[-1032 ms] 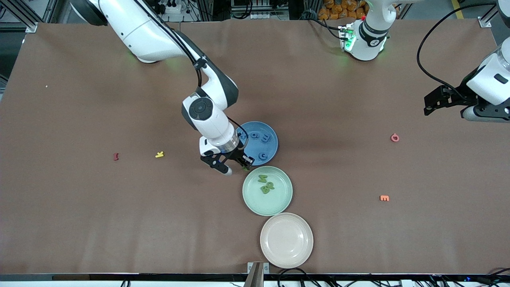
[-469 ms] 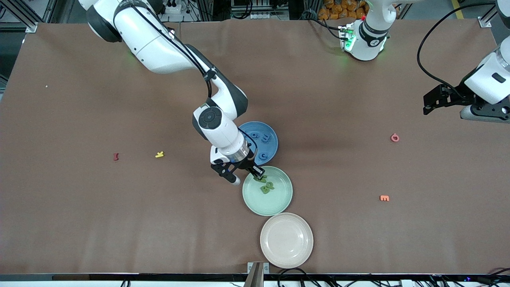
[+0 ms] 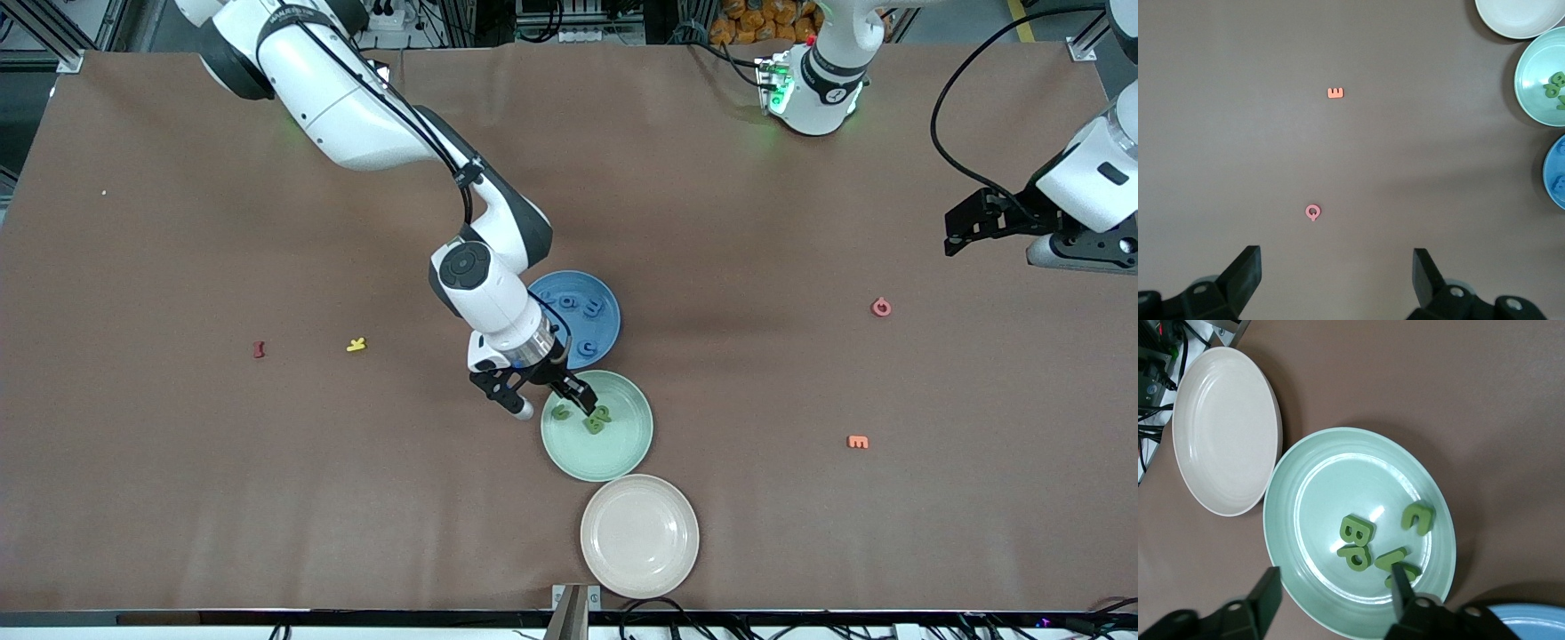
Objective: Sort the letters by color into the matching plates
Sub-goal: 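Release the n onto the green plate with the right gripper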
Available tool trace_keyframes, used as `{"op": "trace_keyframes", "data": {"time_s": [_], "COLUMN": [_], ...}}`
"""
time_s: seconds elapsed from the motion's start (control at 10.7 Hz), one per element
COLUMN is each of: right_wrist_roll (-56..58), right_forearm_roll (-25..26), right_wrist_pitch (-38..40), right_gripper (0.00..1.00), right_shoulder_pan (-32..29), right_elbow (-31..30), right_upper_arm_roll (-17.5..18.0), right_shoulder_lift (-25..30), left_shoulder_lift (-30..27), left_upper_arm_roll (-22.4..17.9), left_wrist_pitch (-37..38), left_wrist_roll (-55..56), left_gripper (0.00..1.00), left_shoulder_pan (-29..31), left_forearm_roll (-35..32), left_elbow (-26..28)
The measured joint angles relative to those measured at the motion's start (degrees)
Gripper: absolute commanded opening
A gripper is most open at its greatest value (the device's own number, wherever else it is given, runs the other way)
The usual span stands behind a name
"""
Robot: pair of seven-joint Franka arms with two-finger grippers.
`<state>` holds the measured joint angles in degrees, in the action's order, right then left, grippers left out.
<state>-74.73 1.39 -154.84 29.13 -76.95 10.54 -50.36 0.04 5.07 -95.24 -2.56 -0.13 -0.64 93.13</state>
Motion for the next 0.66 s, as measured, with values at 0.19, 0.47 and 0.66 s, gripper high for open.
{"op": "trace_keyframes", "data": {"time_s": [0.19,0.47,0.66], "right_wrist_roll": [0.0,0.1,1.3], "right_forearm_roll": [0.0,0.0,0.0], "right_wrist_pitch": [-0.4,0.6,4.6], "right_gripper": [1.00,1.00,1.00], "right_shoulder_pan": [-0.3,-2.4,-5.4], "right_elbow": [0.7,-2.2,-7.3], "right_upper_arm_roll": [-0.5,-0.5,0.8], "right_shoulder_lift": [0.5,5.5,11.9], "left_shoulder_lift": [0.0,0.0,0.0], "left_upper_arm_roll": [0.0,0.0,0.0], "left_wrist_pitch": [0.0,0.0,0.0], "left_wrist_roll": [-0.1,-0.2,-0.2], "left_gripper": [1.00,1.00,1.00], "left_shoulder_pan": [0.0,0.0,0.0], "left_forearm_roll": [0.0,0.0,0.0], "left_elbow": [0.0,0.0,0.0]}}
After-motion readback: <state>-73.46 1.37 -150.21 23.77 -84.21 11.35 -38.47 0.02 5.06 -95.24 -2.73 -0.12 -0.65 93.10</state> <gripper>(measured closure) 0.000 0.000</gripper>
